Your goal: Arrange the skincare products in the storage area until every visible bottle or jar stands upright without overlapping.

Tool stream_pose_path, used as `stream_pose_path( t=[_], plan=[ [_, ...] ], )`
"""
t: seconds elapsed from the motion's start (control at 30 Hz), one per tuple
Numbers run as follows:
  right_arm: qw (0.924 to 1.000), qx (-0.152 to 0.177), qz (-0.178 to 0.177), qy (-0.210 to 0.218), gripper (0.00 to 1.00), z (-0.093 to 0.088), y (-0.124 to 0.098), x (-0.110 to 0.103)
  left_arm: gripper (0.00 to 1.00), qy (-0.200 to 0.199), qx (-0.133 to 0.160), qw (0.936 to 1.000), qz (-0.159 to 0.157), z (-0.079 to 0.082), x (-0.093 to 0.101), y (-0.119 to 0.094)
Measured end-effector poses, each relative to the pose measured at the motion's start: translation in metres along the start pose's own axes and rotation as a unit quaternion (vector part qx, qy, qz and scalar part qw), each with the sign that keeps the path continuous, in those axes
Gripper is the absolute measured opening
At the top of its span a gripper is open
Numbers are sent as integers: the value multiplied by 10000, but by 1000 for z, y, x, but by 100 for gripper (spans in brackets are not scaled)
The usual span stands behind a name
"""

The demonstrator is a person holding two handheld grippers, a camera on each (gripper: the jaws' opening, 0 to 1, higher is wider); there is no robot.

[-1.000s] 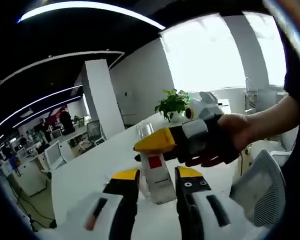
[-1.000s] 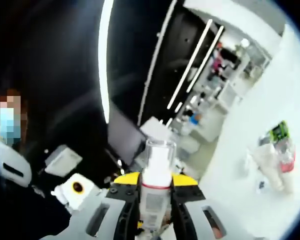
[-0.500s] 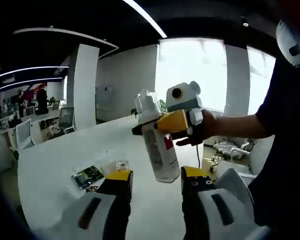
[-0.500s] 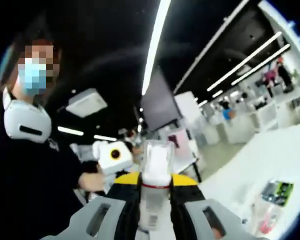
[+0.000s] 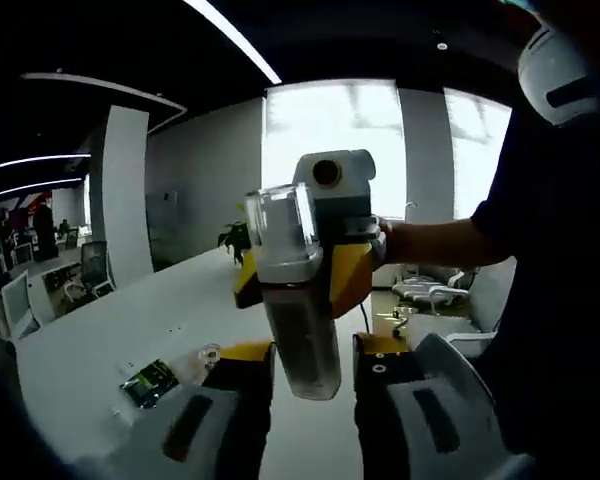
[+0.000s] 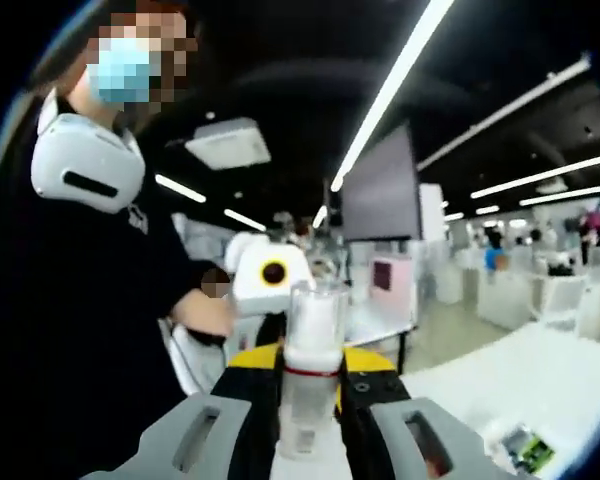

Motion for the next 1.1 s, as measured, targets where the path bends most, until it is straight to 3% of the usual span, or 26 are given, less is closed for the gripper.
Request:
stream_pose_path(
  t=[0.07, 0.43, 0.6, 0.77, 1.1],
  plan=[
    [10000, 11, 9, -29, 15, 0, -1, -3, 28, -127, 139, 9998, 8, 1, -1, -1],
    [9992, -225, -329, -75, 15, -3, -8, 2, 26, -87, 76, 9999, 126, -1, -3, -6],
    [9987, -245, -439, -33, 16, -4, -8, 4, 26, -448, 469, 9979, 86, 0, -1, -5],
    [9989, -225, -386, 164, 16, -6, -7, 8, 26, -532, 655, 9964, 40, 0, -2, -5],
    [9989, -269, -389, 62, 14, -16, 0, 11, 28, -604, 407, 9970, 246, -8, -9, -5]
  ],
)
Point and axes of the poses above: the point that each gripper's makers call its tool centre point, and the gripper's own axes: y roughly forward along the fingers, x roughly to its right, z roughly out of its top, the point moved 2 cm from there along -y, roughly backward along the fingers, and after that the axes turned 4 degrees about -x, right-handed, at the moved point
